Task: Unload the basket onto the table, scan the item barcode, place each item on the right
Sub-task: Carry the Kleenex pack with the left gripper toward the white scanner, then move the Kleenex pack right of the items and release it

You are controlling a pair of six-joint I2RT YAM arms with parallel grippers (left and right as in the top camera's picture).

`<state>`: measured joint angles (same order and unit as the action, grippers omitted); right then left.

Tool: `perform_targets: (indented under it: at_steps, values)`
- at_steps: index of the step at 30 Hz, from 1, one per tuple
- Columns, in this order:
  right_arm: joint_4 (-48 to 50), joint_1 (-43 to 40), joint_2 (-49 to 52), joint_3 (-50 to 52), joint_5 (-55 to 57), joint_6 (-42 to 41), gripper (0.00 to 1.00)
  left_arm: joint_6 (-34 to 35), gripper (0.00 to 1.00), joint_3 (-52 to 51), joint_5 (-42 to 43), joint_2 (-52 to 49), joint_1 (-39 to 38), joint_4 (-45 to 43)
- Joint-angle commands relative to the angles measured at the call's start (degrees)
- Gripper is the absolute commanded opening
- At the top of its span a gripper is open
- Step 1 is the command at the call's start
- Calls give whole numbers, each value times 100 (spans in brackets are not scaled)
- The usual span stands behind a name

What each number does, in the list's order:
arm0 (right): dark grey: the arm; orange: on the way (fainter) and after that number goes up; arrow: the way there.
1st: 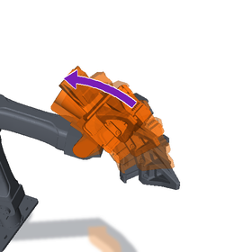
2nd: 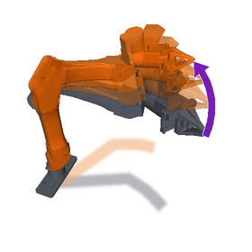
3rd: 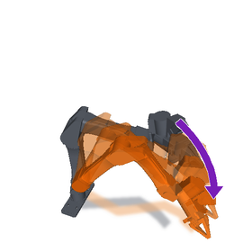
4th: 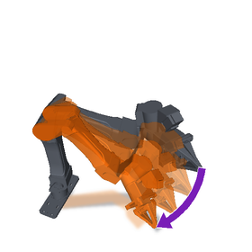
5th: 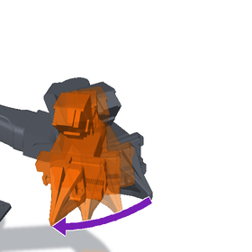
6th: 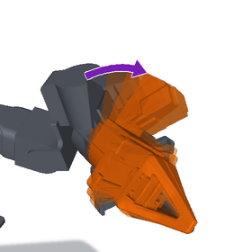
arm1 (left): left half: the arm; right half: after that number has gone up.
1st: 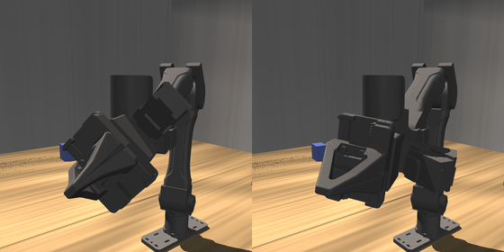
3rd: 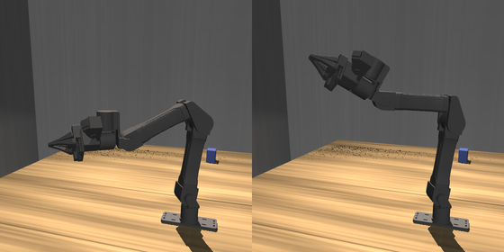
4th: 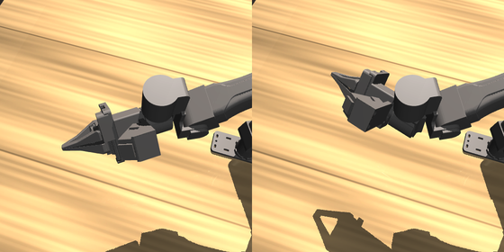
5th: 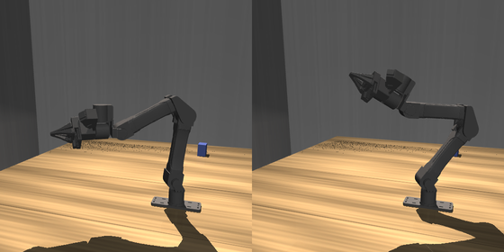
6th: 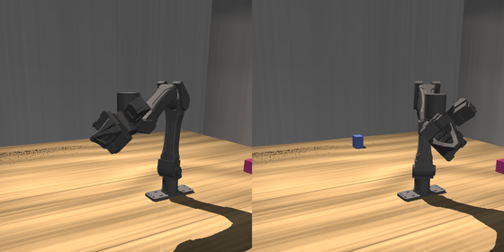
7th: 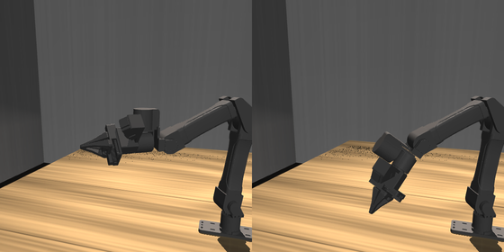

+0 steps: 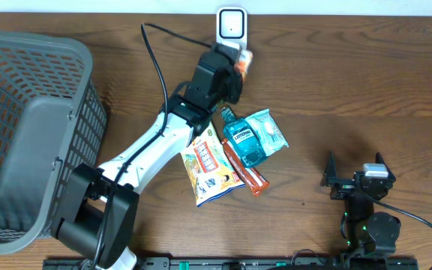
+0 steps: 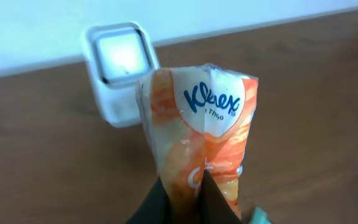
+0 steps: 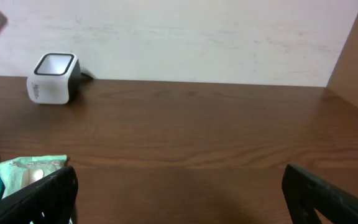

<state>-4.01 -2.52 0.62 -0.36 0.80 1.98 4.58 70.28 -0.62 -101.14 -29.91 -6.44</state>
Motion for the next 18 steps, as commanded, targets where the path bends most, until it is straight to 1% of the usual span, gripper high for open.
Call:
perform_targets:
  at_steps: [1,6,10,13,18]
  values:
    - [-20,48,-31,7,-31,44,99,-914,8,339,-935,-177,118,-214]
    - [-20,48,-31,7,-31,44,99,-1410,13,1167,-935,-942,330,-170]
    - [-20,48,-31,7,-31,46,99,-1731,13,2170,-1056,-1794,435,151]
    - [-20,48,-31,7,-31,46,99,-2232,11,3008,-1475,-2524,439,319]
    - [-20,48,-31,7,-31,44,99,-2822,10,3606,-1602,-3158,420,293]
